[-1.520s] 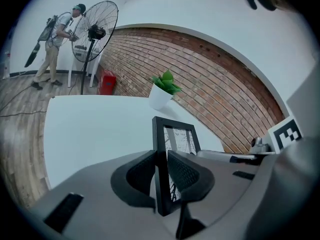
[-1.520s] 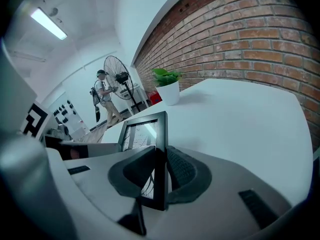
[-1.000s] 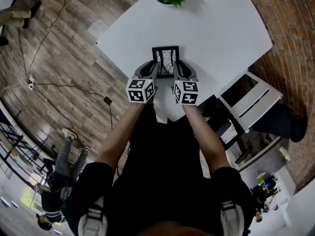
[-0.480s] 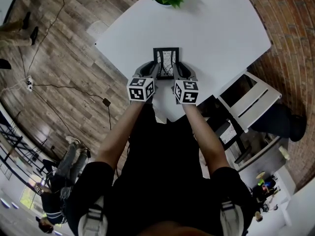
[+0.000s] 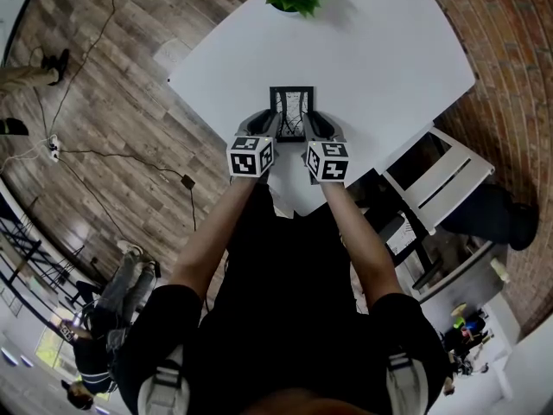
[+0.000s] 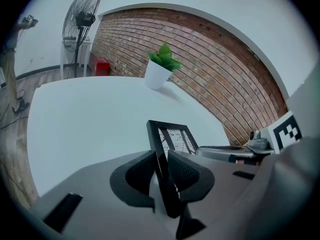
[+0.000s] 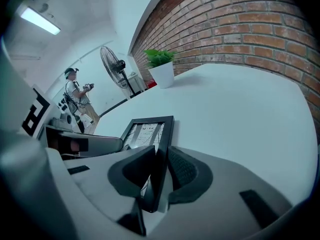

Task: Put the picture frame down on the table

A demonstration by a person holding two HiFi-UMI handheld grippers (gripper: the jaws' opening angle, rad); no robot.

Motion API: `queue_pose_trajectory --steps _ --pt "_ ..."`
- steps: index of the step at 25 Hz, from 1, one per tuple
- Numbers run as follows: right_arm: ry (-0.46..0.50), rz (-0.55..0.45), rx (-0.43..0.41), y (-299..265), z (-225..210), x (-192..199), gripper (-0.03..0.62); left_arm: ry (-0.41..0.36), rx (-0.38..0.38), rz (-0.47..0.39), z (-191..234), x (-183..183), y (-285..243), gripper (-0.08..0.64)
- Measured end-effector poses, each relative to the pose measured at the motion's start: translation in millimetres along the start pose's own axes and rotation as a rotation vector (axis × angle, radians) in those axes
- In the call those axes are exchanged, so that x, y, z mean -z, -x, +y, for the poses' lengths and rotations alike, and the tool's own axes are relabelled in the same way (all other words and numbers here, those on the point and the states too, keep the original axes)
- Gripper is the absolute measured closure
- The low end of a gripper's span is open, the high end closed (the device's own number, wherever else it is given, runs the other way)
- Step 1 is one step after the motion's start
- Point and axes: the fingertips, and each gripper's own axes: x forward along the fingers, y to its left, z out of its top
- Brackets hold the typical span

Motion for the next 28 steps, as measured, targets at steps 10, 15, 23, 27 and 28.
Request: queue_pose_trajectory --steps 10,15,23,27,28 --pt "-0.031 -0.023 -0.038 0 -2 1 0.512 0.019 0.019 0.017 0 0 -1 0.478" --pt "-0.067 -0.03 -0.081 2 -2 1 0.501 0.009 0.017 0.015 5 0 3 0.454" --pt "-0.007 -0.072 -0.117 31 -1 -3 0.507 -0.041 0.012 -0.043 0 -11 31 0.449" --pt "0.031 -0.111 -0.159 52 1 -9 0.536 -0.084 0.038 -0.076 -16 -21 52 0.45" --pt "0.047 -0.121 -0.158 59 0 -11 0.543 -0.097 0.039 -0.082 -20 -22 57 0.451"
